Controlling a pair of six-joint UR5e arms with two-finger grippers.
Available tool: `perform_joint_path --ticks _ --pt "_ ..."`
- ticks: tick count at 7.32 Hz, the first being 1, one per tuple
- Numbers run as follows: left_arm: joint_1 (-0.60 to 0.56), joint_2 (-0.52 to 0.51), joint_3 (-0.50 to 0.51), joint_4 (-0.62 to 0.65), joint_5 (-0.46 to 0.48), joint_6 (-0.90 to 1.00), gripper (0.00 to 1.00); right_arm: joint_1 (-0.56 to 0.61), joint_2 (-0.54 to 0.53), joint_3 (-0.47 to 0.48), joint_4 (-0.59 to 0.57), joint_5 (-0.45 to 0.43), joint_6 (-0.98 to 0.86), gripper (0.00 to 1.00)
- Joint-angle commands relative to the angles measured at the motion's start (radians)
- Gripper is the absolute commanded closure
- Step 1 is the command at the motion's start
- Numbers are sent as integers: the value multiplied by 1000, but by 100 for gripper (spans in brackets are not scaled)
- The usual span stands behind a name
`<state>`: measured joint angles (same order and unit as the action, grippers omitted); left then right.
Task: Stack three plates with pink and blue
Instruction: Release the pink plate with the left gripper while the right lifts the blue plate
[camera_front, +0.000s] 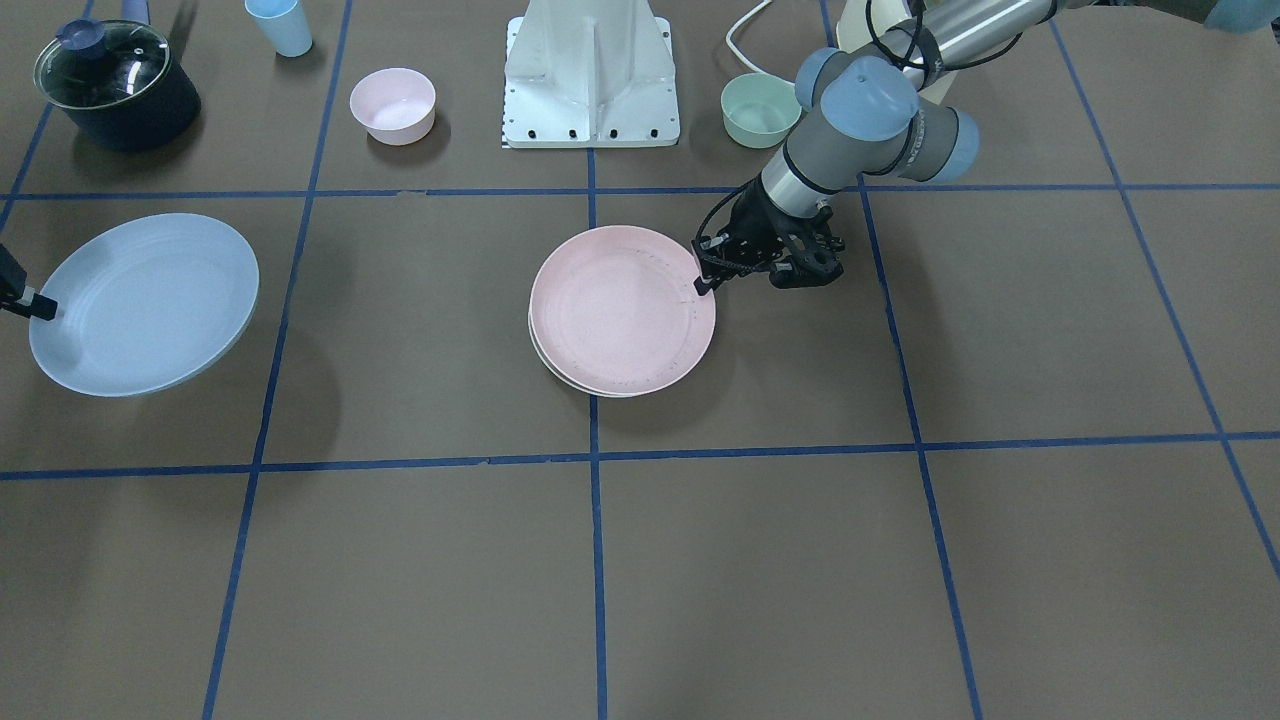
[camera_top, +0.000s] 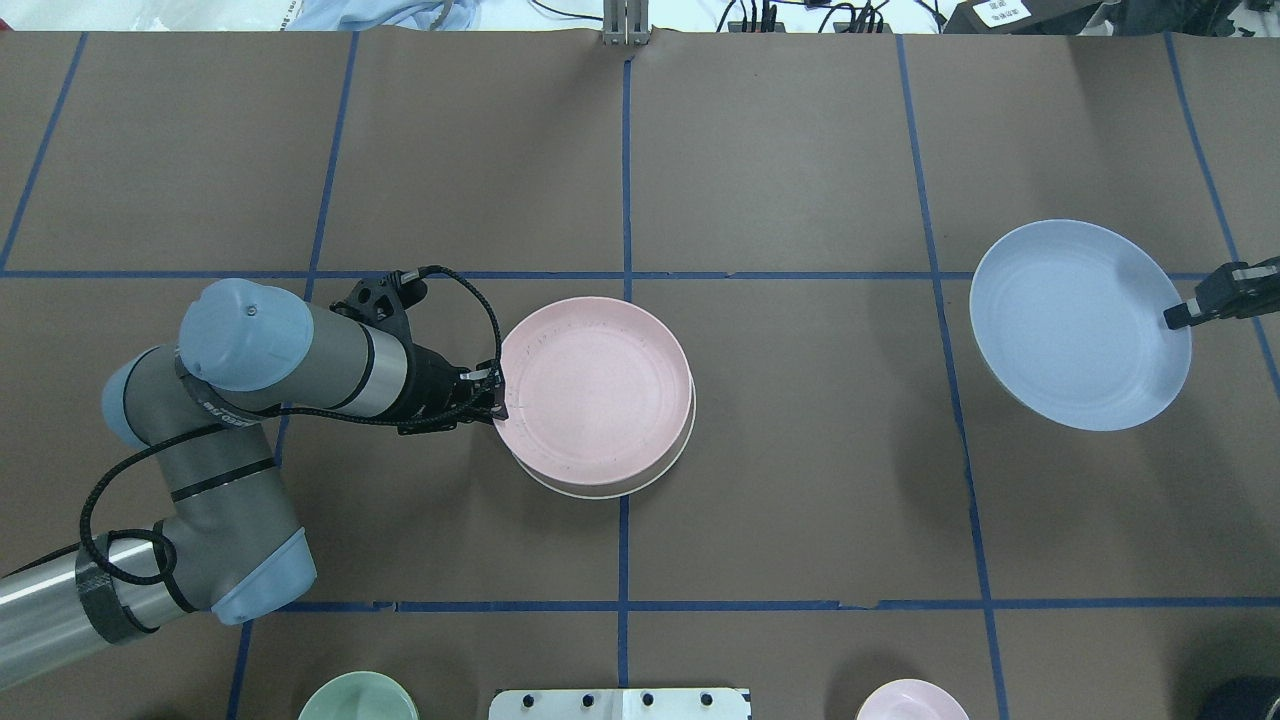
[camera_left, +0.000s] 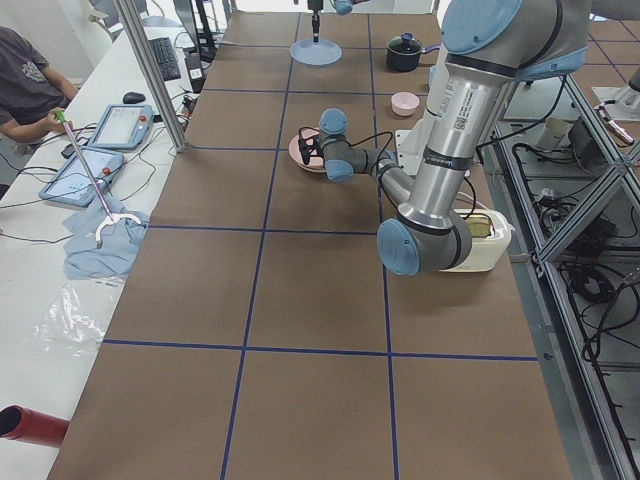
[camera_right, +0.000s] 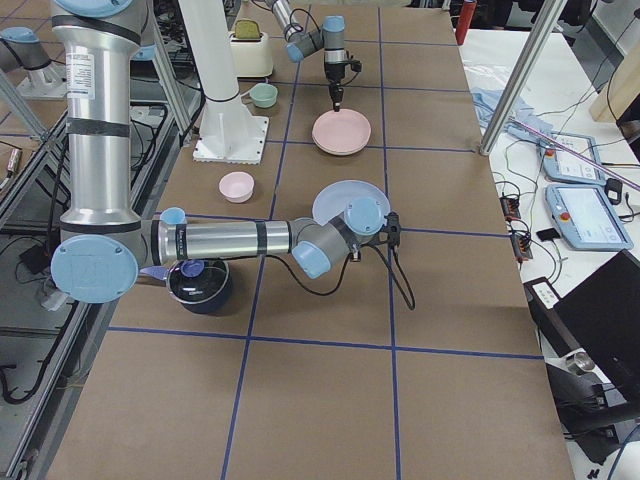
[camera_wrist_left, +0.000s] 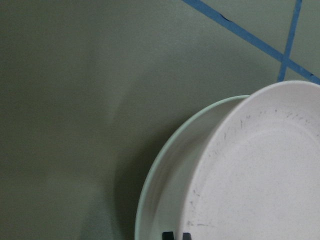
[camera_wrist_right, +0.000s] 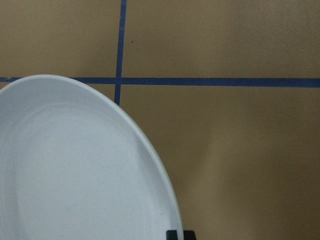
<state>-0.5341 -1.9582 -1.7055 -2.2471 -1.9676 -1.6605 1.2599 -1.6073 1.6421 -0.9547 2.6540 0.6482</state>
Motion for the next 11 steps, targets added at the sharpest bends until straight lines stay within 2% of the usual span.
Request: perform_joint_path --ticks 1,2,3,5,7,9,11 --pt "-13 2 -58 3 1 -4 0 -1 20 4 1 0 22 100" --pt "-42 36 -107 30 -4 2 0 -1 61 8 1 1 89 100" --pt "-87 54 -176 119 -10 40 0 -19 114 21 -1 -2 201 100" --pt "-176 59 -256 338 -37 283 0 -124 226 47 -1 -73 389 100" --pt "-277 141 -279 365 -39 506 0 -268 346 47 -9 -199 583 100" --pt "-409 223 -269 366 -88 757 0 -467 443 47 -12 -407 750 100" --pt "-493 266 -244 366 -112 925 0 -604 497 33 -16 -544 789 100"
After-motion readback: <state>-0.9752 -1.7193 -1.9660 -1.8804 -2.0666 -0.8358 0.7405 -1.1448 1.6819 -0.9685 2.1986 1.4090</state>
